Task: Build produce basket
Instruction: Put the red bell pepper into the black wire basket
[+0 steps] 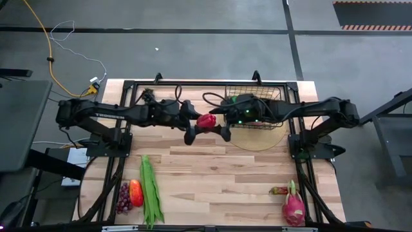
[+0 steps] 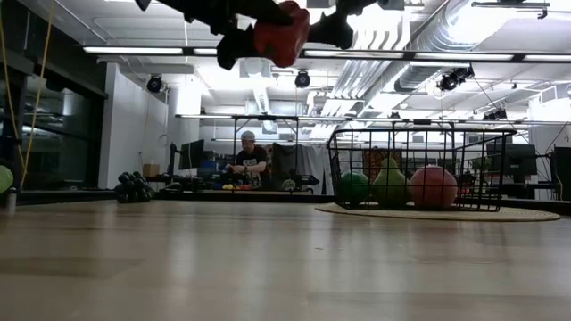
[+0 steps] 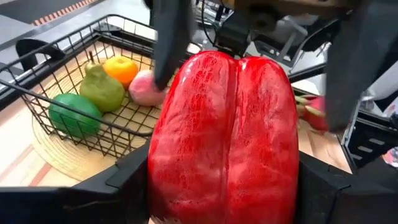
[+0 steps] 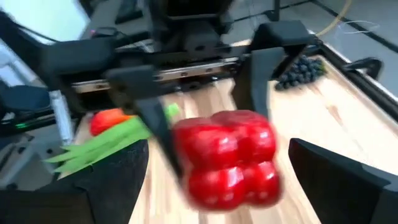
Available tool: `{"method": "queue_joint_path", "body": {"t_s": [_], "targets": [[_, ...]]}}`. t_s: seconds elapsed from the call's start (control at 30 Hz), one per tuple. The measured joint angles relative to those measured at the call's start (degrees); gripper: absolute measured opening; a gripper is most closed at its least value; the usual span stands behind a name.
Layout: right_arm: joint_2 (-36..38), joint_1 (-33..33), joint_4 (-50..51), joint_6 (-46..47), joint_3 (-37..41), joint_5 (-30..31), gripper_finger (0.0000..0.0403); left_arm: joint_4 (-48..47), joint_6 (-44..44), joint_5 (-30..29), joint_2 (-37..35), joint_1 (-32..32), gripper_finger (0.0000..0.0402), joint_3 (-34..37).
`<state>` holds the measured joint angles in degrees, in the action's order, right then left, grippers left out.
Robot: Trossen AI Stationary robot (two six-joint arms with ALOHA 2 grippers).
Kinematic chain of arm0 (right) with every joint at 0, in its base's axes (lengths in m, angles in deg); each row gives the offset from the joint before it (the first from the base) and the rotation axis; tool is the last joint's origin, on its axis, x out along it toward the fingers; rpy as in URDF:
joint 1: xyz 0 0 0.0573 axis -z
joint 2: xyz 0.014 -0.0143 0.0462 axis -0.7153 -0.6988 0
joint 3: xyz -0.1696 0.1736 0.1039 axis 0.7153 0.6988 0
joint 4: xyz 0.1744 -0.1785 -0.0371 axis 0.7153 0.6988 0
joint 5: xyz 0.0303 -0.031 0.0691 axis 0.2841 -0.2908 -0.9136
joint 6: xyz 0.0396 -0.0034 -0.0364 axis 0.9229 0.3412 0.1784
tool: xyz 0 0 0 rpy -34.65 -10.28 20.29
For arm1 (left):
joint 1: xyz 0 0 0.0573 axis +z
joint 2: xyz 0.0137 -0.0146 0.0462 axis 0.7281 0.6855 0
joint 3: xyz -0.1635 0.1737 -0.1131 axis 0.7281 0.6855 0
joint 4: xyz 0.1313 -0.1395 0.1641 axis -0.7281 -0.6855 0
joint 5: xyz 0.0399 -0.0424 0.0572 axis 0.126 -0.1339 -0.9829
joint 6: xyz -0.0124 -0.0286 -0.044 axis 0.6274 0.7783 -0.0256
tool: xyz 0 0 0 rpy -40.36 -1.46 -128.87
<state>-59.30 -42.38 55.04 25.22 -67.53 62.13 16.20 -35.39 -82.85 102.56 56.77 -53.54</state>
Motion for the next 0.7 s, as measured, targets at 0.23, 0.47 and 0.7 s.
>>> {"method": "queue_joint_path", "body": {"t_s": [0.23,0.47,0.7], "targets": [[-0.1,0.2,-0.1,-1.5,0.0,2.6,0.0310,0.1,0.0,0.1,0.2,0.0,0.0258,0.0],[0.0,0.3,-0.2,-1.9,0.0,2.1,0.0220,0.2,-0.7,-0.1,-0.2,0.1,0.0258,0.0],[0.2,0.6,0.0,-2.1,0.0,1.8,0.0196,-0.3,-0.8,1.3,-0.6,1.2,0.0270,0.0]]}}
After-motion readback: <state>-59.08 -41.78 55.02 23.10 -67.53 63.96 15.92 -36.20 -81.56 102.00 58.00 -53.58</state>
